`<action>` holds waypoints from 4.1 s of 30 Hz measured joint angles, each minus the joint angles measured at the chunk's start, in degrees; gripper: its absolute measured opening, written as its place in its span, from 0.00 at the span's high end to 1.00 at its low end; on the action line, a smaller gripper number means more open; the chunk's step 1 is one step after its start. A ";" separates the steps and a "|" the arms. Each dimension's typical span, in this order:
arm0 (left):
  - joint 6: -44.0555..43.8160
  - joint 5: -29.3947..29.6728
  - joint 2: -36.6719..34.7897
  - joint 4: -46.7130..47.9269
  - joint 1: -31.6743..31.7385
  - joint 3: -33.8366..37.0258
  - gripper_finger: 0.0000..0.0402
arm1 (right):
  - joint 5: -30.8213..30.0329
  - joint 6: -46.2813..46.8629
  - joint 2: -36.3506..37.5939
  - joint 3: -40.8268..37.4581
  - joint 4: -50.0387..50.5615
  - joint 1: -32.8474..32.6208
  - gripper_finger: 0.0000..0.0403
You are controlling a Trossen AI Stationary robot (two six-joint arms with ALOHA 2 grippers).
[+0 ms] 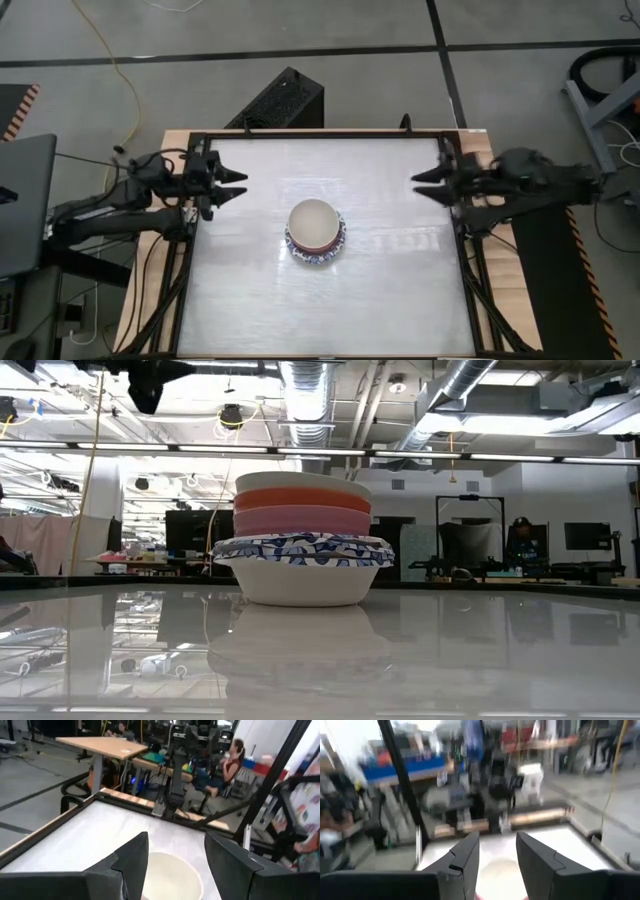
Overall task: Nest bowls inside each other by size order
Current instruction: Return to Home Position
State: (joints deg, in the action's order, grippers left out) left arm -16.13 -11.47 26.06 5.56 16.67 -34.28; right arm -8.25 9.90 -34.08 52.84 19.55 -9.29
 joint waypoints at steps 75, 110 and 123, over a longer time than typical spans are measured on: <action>-14.49 -6.53 -7.84 -14.19 0.31 28.07 0.54 | -6.36 1.99 33.88 -48.60 -19.14 -4.07 0.70; -20.04 21.20 -7.84 -18.69 -12.22 33.74 0.55 | -10.84 7.94 32.96 -52.39 -23.39 1.76 0.72; -21.00 21.16 -7.82 -8.53 -12.20 33.76 0.55 | -11.01 8.10 32.96 -52.43 -23.27 3.09 0.72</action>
State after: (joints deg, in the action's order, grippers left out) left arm -37.12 9.69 18.24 -2.97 4.47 -0.52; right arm -19.26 18.00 -1.13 0.40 -3.72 -6.20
